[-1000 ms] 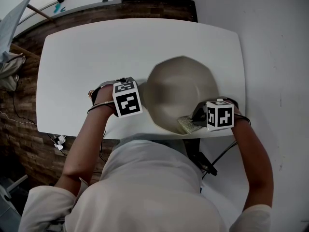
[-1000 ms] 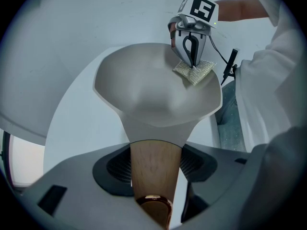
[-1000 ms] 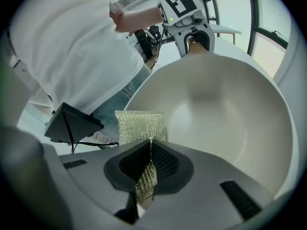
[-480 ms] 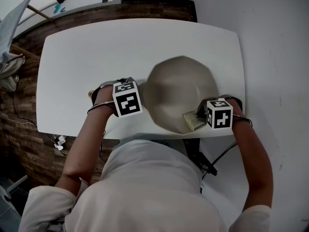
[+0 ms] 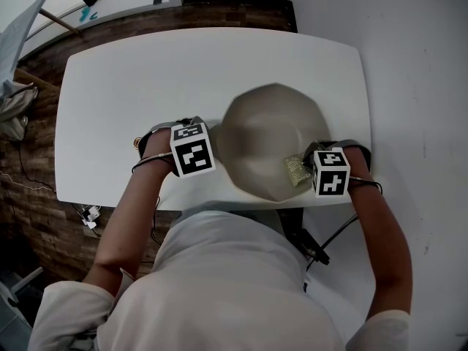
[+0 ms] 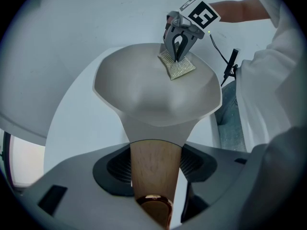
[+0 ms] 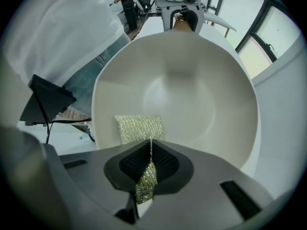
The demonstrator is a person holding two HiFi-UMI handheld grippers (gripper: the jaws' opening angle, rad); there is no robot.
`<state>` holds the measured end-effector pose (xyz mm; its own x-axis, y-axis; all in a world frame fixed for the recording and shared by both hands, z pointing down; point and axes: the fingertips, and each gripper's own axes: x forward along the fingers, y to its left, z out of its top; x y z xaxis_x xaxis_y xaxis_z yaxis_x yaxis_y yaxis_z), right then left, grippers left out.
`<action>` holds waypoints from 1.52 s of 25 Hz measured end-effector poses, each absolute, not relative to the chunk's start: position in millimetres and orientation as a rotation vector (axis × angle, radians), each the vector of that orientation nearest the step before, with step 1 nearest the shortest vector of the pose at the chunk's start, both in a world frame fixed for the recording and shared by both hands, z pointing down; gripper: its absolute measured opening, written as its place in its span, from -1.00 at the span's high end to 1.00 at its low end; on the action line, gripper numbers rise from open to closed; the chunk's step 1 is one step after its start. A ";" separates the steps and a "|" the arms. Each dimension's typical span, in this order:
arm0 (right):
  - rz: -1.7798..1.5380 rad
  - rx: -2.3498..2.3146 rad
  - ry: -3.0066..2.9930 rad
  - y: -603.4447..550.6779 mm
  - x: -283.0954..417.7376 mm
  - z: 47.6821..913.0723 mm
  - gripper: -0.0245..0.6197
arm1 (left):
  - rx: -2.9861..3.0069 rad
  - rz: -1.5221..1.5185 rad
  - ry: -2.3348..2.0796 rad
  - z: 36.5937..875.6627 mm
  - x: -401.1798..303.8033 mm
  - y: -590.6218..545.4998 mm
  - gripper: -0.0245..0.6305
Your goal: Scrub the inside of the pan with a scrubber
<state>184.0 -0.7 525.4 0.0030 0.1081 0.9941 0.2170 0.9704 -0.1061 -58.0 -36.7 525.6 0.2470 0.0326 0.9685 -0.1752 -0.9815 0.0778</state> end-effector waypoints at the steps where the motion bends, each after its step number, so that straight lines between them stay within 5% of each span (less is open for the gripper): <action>1: -0.096 -0.243 -1.566 -3.3 184.6 526.0 0.85 | 2.342 1.825 -0.135 525.7 -58.1 -36.6 0.09; 38: -0.171 0.180 -1.586 -63.9 193.6 526.6 0.85 | 2.362 1.841 -0.128 526.7 -58.8 -36.4 0.10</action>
<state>193.6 -63.9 526.6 -0.0215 -0.2209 0.9751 -0.0081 0.9753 0.2208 -58.8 -36.4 526.7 0.2457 0.0210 0.9691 -0.1550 -0.9861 0.0607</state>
